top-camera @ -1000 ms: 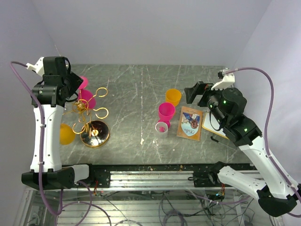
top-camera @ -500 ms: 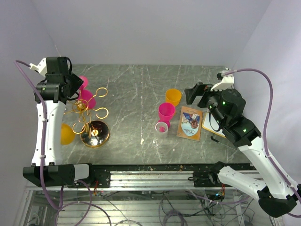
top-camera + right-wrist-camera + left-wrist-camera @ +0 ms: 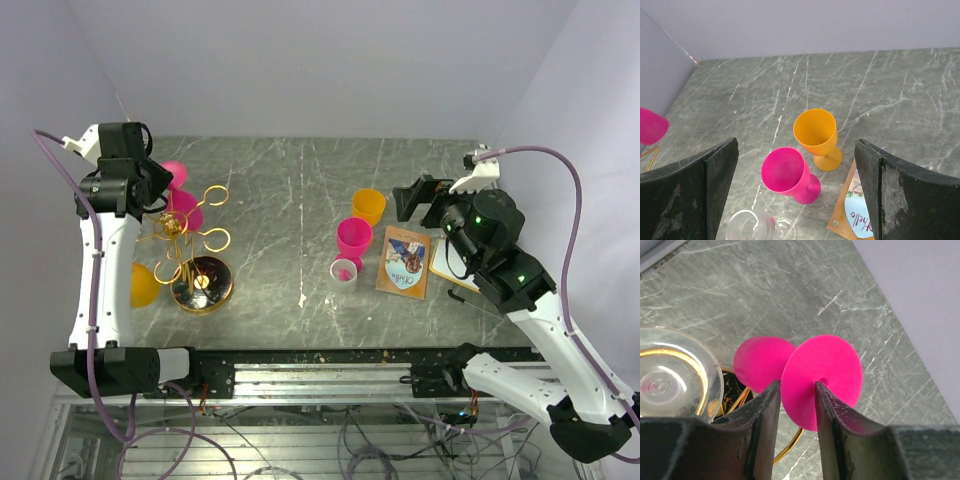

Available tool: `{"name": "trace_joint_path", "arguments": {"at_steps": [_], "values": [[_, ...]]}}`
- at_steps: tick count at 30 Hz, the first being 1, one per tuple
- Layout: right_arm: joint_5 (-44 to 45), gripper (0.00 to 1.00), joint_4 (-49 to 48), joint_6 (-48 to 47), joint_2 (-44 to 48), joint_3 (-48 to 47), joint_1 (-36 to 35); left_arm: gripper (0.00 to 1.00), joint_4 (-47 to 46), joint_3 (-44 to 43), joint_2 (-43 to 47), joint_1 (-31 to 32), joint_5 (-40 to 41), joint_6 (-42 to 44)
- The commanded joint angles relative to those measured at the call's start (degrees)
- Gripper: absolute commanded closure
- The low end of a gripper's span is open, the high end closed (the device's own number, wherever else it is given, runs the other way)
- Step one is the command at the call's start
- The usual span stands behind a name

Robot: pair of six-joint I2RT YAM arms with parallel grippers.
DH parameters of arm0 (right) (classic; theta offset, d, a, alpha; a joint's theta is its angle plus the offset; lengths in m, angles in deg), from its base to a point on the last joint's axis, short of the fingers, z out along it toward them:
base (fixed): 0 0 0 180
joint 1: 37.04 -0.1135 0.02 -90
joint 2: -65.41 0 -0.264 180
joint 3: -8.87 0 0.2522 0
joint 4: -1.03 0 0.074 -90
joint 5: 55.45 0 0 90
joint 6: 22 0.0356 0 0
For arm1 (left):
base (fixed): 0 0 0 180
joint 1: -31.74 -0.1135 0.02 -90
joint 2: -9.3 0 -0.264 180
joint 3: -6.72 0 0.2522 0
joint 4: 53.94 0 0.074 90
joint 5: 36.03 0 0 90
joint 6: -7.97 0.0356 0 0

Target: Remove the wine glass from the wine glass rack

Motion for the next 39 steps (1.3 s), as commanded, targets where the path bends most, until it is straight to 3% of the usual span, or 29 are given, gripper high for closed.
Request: {"name": "trace_joint_path", "arguments": {"at_steps": [1,14,39], "values": [[-0.2,0.00,-2.1,-0.8,1.4,0.9,-0.3,0.58,-1.5,1.0,0.9,-0.8,0.8,-0.1],[-0.4,0.00,-2.6,-0.9,2.2,1.7,-0.3,0.80,-0.8,1.0,1.9,-1.2,-0.7,-0.7],[-2.6,0.00,-2.0,0.3,0.6,0.9,-0.4,0.92,-4.2,1.4,4.9,-3.6,-5.1,-6.8]]}}
